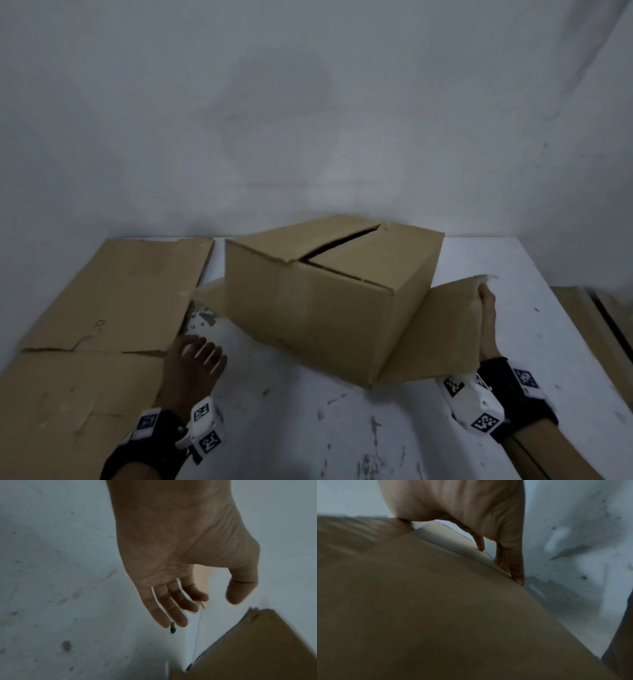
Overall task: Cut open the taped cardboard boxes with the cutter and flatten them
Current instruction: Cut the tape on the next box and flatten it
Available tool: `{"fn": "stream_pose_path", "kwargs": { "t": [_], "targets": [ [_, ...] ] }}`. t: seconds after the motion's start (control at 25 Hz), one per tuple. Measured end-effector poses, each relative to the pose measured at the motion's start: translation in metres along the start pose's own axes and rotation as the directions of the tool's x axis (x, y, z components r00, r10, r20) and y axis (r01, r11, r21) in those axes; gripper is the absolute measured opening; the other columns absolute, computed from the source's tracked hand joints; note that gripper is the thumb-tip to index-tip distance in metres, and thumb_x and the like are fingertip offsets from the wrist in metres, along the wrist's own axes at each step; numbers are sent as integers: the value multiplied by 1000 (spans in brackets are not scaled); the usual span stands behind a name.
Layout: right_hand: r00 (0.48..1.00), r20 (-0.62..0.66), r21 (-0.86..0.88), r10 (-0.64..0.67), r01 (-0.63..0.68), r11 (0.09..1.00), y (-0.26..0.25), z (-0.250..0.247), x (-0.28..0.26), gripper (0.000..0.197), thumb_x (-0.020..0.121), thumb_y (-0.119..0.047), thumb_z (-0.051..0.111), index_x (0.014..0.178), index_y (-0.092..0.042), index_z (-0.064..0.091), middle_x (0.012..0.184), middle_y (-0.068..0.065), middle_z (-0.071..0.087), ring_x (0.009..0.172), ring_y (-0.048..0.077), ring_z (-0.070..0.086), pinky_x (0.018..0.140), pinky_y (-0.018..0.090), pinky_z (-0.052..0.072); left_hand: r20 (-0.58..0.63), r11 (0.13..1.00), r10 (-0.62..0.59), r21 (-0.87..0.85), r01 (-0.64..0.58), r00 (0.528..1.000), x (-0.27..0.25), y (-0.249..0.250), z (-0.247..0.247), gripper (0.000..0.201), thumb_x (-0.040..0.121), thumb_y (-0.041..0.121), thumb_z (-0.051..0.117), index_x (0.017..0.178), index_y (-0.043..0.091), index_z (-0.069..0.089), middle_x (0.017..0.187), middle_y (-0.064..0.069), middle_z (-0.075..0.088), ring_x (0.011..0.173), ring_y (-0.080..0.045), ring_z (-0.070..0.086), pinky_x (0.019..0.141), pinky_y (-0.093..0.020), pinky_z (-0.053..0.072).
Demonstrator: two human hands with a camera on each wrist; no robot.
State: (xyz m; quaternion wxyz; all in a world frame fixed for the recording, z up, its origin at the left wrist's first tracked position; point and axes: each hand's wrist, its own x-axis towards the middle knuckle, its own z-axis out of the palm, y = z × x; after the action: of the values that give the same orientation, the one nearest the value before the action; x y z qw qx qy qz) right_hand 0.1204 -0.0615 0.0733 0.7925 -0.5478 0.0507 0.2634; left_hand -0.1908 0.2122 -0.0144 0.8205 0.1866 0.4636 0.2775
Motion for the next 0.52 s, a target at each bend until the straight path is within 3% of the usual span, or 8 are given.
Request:
{"fn": "stream_pose_path", "kwargs": {
  "t": [0.04,0.08,0.16,0.28,0.4,0.48,0.52],
  "targets": [
    [1000,-16,0,-18,18,1000,-2,2,1,43,109,-32,21,78,-20,48,41,-10,57,38,-1,55,37,11,41,38,1000,-24,7,24,999,0,-8,3,21,90,35,62,90,14,65,94,-7,63,86,-26,65,88,-42,48],
    [999,-25,0,-31,31,1000,-2,3,1,42,109,-29,21,75,-22,44,38,-11,54,35,-1,52,36,11,39,85,996,-51,71,45,995,0,-17,9,38,94,46,59,113,14,66,114,-9,68,109,-31,64,102,-50,45],
    [999,-11,4,-35,35,999,-1,4,4,43,109,-28,21,71,-23,42,37,-12,51,33,-2,49,36,10,38,200,986,-69,165,36,977,1,-32,29,65,86,62,57,136,20,57,134,-8,63,128,-34,54,109,-59,38],
    [1000,30,31,4,-5,999,6,-1,6,63,107,-36,23,64,-21,66,47,-7,62,41,2,59,38,11,42,294,980,-20,195,-39,956,2,-42,63,83,78,66,49,151,27,35,148,-4,47,136,-33,45,103,-56,44],
    [1000,-26,32,12,-11,999,7,-6,5,49,108,-36,23,80,-17,59,47,-8,63,42,1,60,38,11,42,268,931,100,314,-185,958,9,-38,74,95,75,71,46,157,31,21,158,1,35,141,-26,38,106,-50,42],
    [999,-30,46,36,-35,998,9,-7,3,45,107,-39,24,86,-15,56,49,-6,65,43,3,62,38,12,43,210,836,187,479,-267,960,10,-33,68,96,75,73,44,155,24,27,157,-1,38,136,-24,44,110,-47,39],
    [998,-25,63,59,-57,996,12,-7,1,46,106,-42,25,89,-15,58,52,-4,67,45,5,64,38,13,45,165,773,221,572,-276,961,10,-30,61,98,72,78,46,149,18,38,150,-4,45,127,-26,50,108,-47,41]
  ]
}}
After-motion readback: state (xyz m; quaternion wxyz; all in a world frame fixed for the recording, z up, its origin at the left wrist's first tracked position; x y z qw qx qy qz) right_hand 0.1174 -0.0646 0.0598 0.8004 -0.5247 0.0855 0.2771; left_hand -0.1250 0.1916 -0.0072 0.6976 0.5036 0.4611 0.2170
